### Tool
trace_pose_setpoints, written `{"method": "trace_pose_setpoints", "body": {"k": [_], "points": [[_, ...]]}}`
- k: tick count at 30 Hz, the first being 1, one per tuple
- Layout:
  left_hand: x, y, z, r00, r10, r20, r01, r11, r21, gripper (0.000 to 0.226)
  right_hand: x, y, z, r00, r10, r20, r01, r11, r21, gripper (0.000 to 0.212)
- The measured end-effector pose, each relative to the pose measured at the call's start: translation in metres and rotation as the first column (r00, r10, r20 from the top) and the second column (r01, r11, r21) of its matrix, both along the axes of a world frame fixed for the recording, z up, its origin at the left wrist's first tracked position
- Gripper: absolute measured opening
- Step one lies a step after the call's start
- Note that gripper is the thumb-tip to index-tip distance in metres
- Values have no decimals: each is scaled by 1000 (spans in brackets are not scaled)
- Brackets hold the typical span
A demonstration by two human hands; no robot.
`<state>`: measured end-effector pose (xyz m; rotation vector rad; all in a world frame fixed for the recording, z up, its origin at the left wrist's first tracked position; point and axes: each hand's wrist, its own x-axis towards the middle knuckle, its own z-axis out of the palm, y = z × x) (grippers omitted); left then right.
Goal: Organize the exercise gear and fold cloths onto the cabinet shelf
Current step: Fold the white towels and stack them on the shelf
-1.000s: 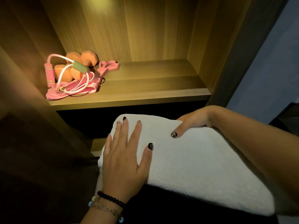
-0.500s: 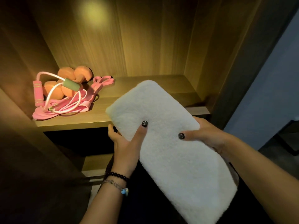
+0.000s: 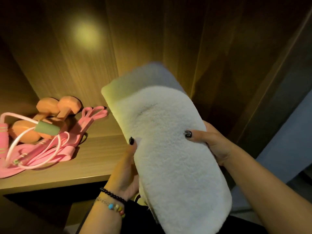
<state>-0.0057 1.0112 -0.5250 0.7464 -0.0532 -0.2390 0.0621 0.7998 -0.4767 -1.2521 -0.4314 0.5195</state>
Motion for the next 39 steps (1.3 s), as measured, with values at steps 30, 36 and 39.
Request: {"method": "trace_pose_setpoints", "body": {"k": [30, 36, 39], "points": [[168, -83, -29, 861, 503, 77, -490, 777, 396, 23, 54, -12, -58, 737, 123, 665, 651, 134, -747, 70], [196, -78, -34, 837, 472, 278, -532, 583, 613, 13, 90, -9, -62, 701, 162, 694, 685, 117, -719, 69], [209, -75, -35, 854, 440, 277, -497, 534, 684, 22, 104, -7, -64, 688, 174, 705, 696, 119, -708, 62]]}}
